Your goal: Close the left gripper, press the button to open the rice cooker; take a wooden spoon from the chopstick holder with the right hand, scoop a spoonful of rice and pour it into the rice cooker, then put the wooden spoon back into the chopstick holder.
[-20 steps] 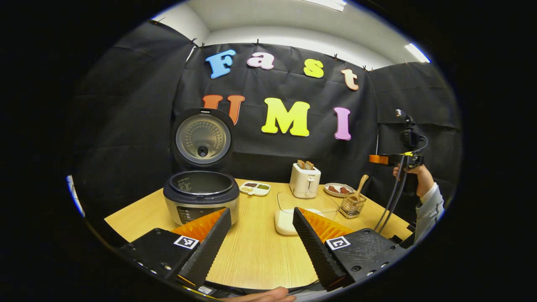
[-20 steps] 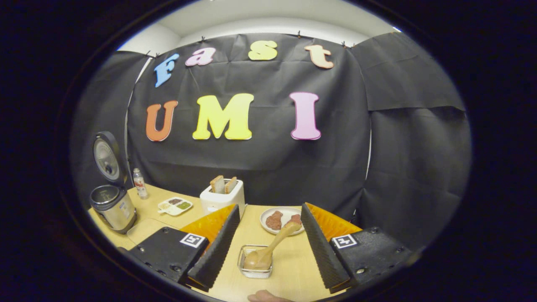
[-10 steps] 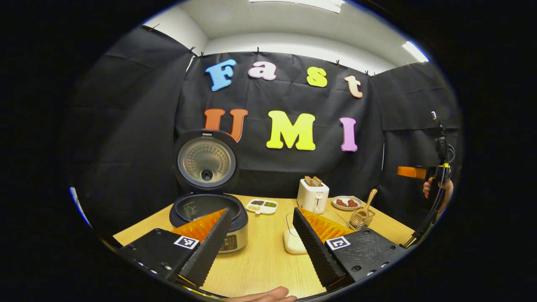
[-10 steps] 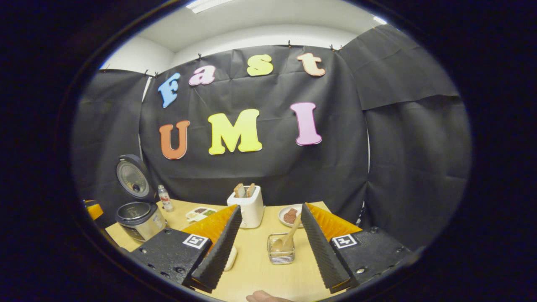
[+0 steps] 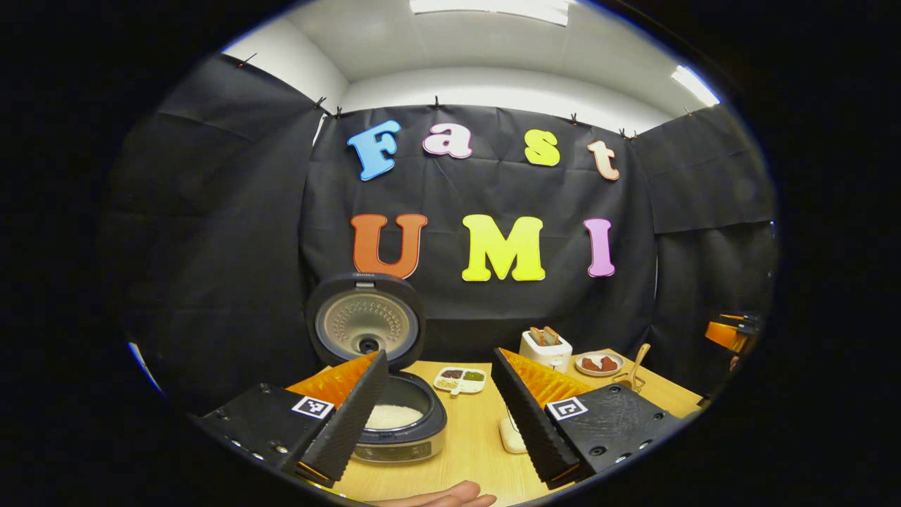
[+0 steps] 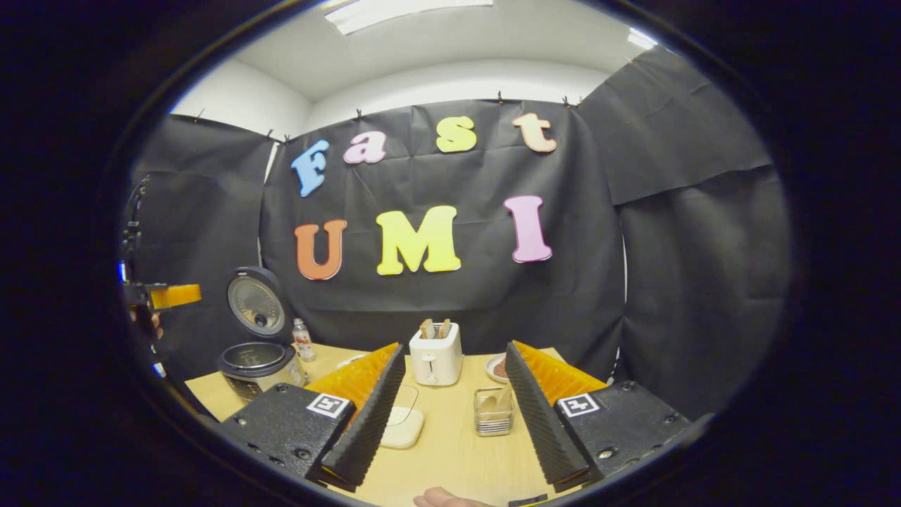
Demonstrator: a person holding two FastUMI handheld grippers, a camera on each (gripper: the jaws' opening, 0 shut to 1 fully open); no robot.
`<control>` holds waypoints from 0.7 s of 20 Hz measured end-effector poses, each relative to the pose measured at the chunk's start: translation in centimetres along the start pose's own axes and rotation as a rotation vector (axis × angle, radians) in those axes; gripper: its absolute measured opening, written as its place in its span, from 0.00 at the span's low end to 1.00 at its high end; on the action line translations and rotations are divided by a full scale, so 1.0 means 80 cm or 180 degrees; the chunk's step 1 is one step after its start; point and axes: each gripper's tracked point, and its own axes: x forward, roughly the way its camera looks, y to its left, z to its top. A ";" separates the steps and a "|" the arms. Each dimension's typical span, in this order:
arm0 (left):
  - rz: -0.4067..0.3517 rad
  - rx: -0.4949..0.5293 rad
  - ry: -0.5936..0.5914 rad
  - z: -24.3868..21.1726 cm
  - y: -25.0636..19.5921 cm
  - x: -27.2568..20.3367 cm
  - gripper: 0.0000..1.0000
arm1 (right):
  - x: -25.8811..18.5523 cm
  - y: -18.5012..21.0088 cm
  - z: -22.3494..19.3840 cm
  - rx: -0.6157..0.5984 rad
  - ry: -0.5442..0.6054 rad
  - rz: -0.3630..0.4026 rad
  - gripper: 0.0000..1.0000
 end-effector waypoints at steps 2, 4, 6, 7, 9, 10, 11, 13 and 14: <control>0.0033 0.0074 -0.0051 0.021 0.006 0.010 0.94 | -0.008 0.002 0.003 0.0030 -0.0051 0.0057 0.93; 0.0081 0.0086 -0.0075 0.039 0.017 0.024 0.94 | -0.009 -0.003 0.003 0.0053 -0.0069 0.0023 0.93; 0.0074 0.0077 -0.0153 0.058 0.022 0.038 0.94 | -0.011 -0.003 0.004 0.0075 -0.0090 0.0016 0.93; 0.0057 0.0041 -0.0168 0.064 0.024 0.045 0.94 | -0.012 -0.004 0.002 0.0081 -0.0088 0.0014 0.93; 0.0064 -0.0046 -0.0169 0.072 0.036 0.065 0.94 | -0.019 -0.005 -0.001 0.0037 -0.0106 0.0033 0.93; 0.0116 -0.0067 -0.0169 0.076 0.045 0.075 0.94 | -0.021 -0.005 0.002 -0.0006 -0.0139 0.0054 0.90; 0.0153 -0.0090 -0.0217 0.082 0.053 0.086 0.94 | -0.024 -0.006 0.003 -0.0027 -0.0161 0.0055 0.90; 0.0205 -0.0063 -0.0272 0.089 0.064 0.109 0.94 | -0.025 -0.010 0.000 -0.0040 -0.0174 0.0066 0.90; 0.0267 -0.0050 -0.0306 0.091 0.073 0.122 0.94 | -0.023 -0.012 -0.002 -0.0035 -0.0170 0.0067 0.93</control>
